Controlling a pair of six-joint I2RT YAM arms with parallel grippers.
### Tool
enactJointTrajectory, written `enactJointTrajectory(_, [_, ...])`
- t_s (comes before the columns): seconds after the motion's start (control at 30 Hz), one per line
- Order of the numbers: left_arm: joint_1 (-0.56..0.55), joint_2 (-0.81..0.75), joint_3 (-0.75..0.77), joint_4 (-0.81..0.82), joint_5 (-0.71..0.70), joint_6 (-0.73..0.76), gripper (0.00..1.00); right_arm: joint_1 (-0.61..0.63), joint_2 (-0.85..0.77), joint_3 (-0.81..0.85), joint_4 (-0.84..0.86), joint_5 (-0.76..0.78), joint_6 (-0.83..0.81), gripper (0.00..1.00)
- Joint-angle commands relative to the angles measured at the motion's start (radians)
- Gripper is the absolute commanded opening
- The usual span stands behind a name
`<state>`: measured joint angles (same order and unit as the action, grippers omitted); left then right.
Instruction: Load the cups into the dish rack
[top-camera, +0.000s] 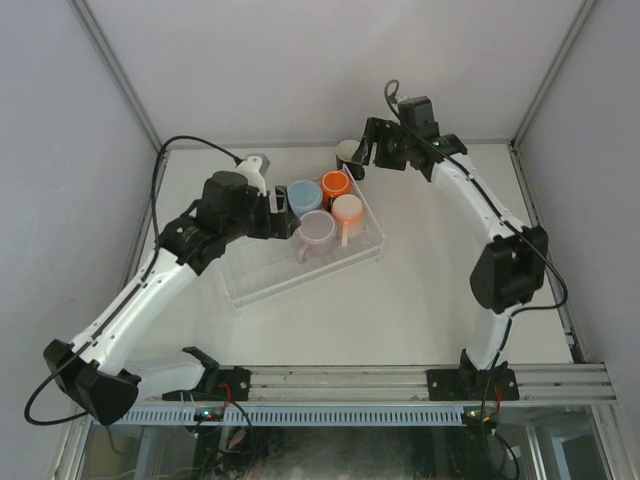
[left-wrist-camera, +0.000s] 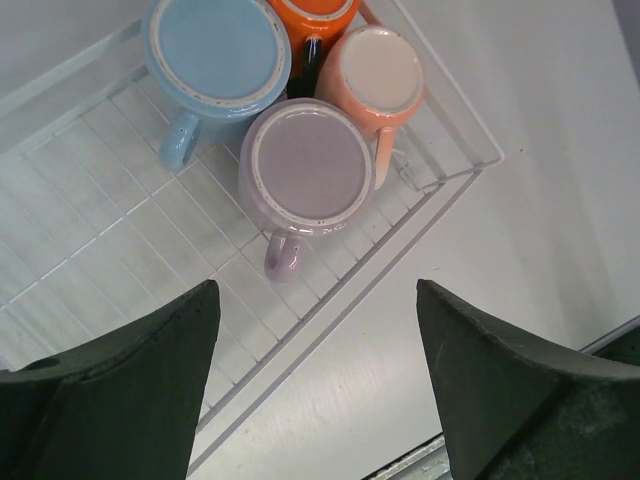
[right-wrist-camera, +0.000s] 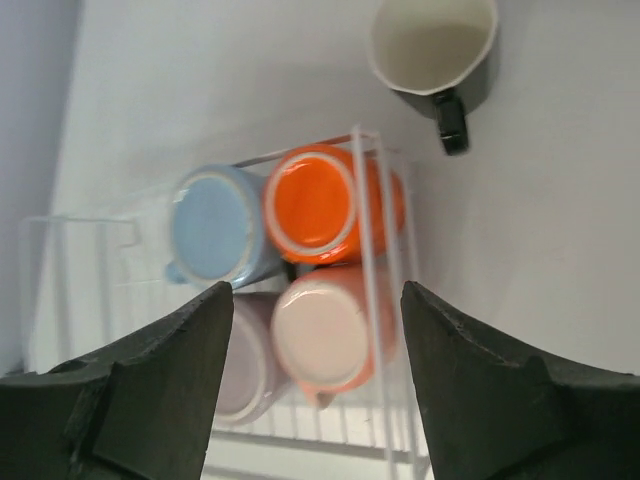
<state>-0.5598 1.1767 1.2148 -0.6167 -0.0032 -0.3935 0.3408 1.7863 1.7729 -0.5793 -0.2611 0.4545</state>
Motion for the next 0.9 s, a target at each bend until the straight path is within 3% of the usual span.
enactJointTrajectory(0.0, [0.038, -0.058, 0.079, -0.033, 0.027, -0.015, 0.83, -0.016, 0.126, 0.143, -0.077, 0.089, -0.138, 0.68])
enactJointTrajectory(0.27, [0.067, -0.017, 0.114, -0.048, 0.021, -0.027, 0.84, -0.04, 0.381, 0.387, -0.068, 0.089, -0.102, 0.66])
enactJointTrajectory(0.87, [0.139, 0.025, 0.177, -0.089, 0.0, -0.004, 0.84, -0.028, 0.627, 0.597, 0.054, 0.233, 0.006, 0.63])
